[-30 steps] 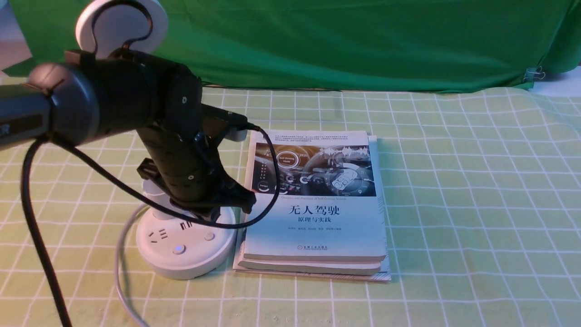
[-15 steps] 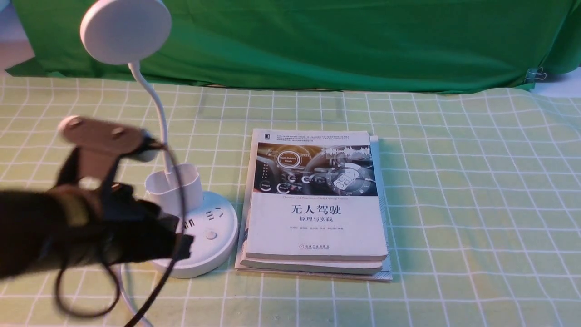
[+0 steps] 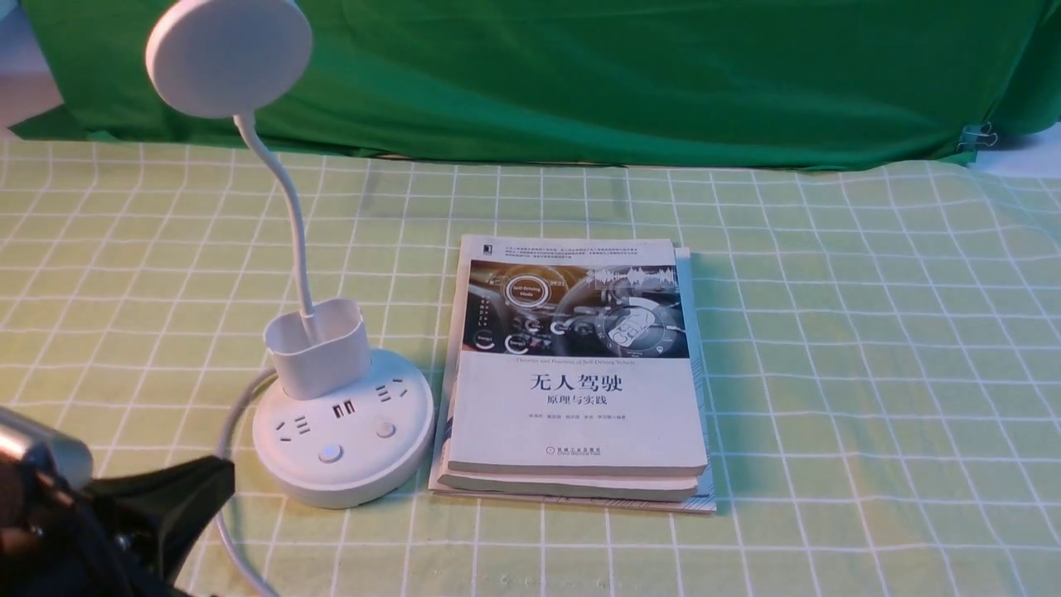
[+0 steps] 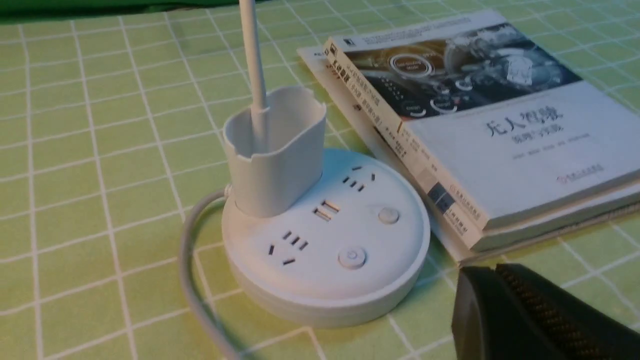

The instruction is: Turn off the desk lamp on the green coffee tablecloth by hand.

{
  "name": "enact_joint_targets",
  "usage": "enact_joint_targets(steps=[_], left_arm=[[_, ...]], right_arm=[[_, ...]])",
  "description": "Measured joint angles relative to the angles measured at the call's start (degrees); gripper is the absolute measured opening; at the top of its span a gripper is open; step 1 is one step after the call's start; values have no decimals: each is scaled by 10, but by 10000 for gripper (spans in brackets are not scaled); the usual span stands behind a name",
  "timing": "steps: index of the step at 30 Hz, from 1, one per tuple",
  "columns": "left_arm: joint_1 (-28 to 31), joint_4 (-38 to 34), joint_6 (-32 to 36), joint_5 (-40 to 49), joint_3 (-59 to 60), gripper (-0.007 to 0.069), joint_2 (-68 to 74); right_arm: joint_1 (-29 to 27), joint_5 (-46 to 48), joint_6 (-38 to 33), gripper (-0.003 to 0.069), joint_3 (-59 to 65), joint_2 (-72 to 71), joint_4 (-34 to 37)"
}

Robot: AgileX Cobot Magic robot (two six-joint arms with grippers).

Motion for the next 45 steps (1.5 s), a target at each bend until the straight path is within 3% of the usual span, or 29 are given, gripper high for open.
enact_joint_targets(steps=[12, 21, 25, 32, 45], left_arm=[[16, 22, 1, 4, 13, -3, -26], [231, -39, 71, -4, 68, -3, -253], [283, -51, 73, 19, 90, -3, -322], [291, -52, 51, 91, 114, -3, -346], [278, -51, 44, 95, 114, -1, -347]], right_arm=[[0, 0, 0, 29, 0, 0, 0], [0, 0, 0, 29, 0, 0, 0], [0, 1, 0, 29, 0, 0, 0], [0, 1, 0, 29, 0, 0, 0], [0, 1, 0, 29, 0, 0, 0]])
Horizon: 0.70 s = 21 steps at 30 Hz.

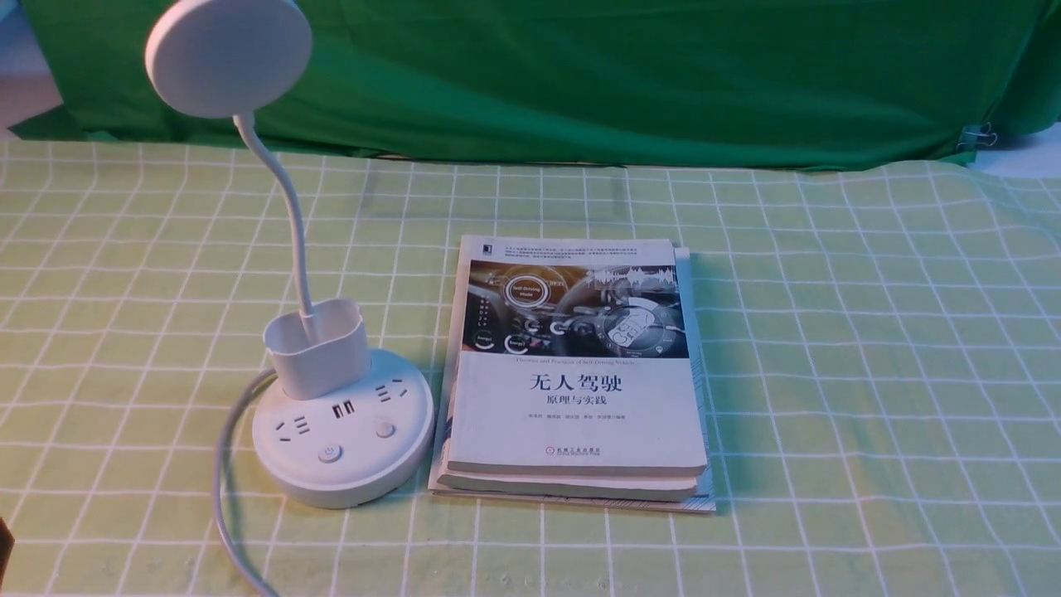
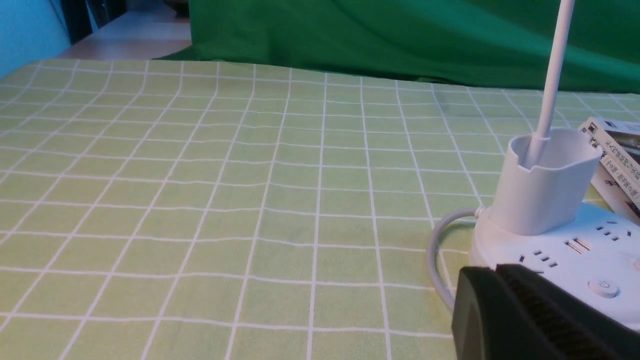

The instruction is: Turn off the desk lamp on the green coffee tablecloth by hand.

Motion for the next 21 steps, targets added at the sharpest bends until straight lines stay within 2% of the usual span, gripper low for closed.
enact_joint_targets(steps=[21], left_arm=[[0, 10, 3, -1, 0, -1, 0]], right_arm=[[0, -1, 0, 29, 0, 0, 0]])
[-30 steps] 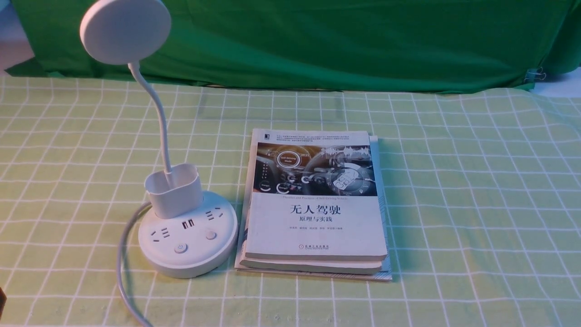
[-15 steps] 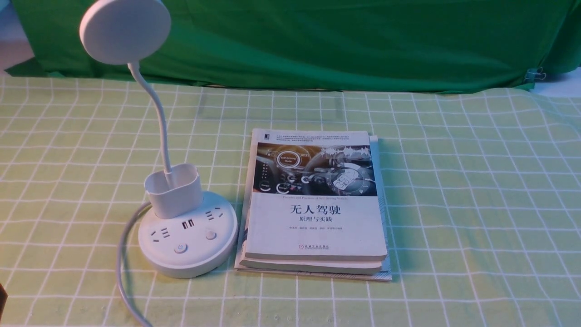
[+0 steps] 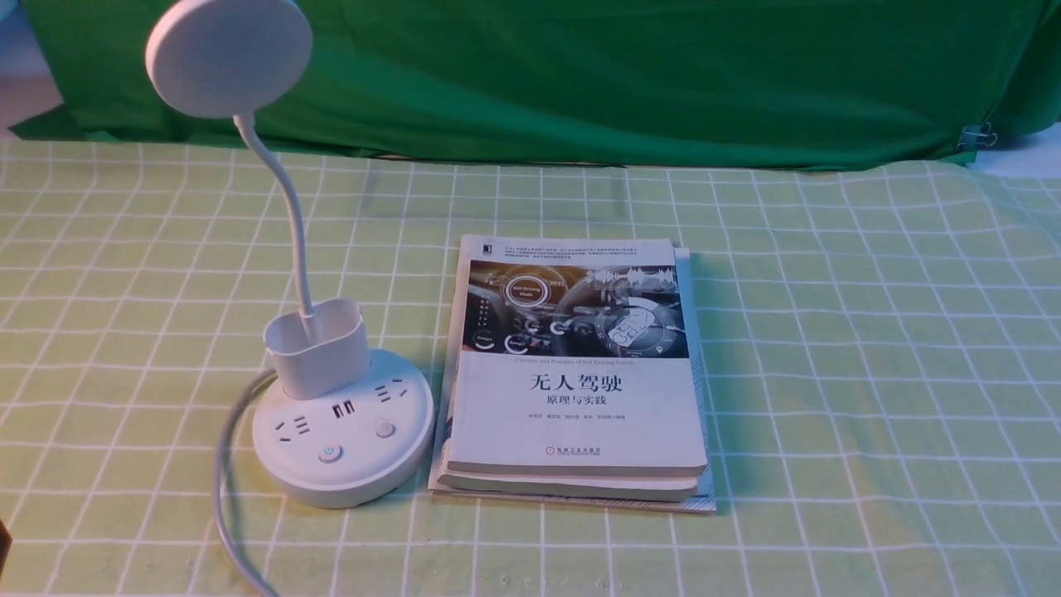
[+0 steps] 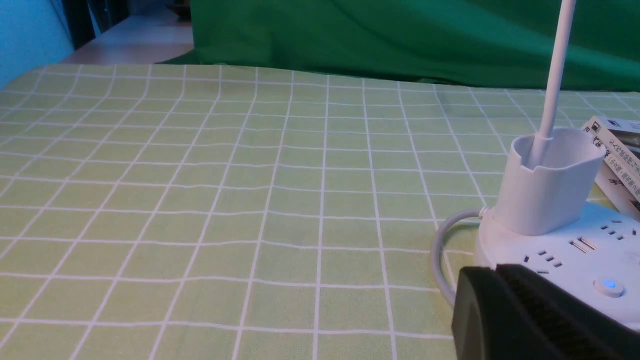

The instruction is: Turn off the desk lamp on the green coffee tablecloth by hand.

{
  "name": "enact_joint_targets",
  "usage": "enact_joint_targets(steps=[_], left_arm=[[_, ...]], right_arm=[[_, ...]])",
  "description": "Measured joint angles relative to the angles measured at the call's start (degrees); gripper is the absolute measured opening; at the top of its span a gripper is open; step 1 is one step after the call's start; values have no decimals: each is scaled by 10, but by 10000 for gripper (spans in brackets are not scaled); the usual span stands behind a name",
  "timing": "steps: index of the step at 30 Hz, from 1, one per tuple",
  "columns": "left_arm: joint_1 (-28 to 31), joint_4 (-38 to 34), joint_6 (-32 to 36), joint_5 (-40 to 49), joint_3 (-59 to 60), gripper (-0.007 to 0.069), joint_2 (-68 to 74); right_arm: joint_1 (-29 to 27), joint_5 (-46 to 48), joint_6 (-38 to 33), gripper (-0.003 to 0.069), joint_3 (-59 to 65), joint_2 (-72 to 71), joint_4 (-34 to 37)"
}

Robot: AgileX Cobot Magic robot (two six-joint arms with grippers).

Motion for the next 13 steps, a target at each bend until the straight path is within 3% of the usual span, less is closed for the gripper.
enact_joint_targets(steps=[13], left_arm=[[0, 3, 3, 0, 0, -1, 0]], right_arm=[[0, 0, 0, 29, 0, 0, 0]])
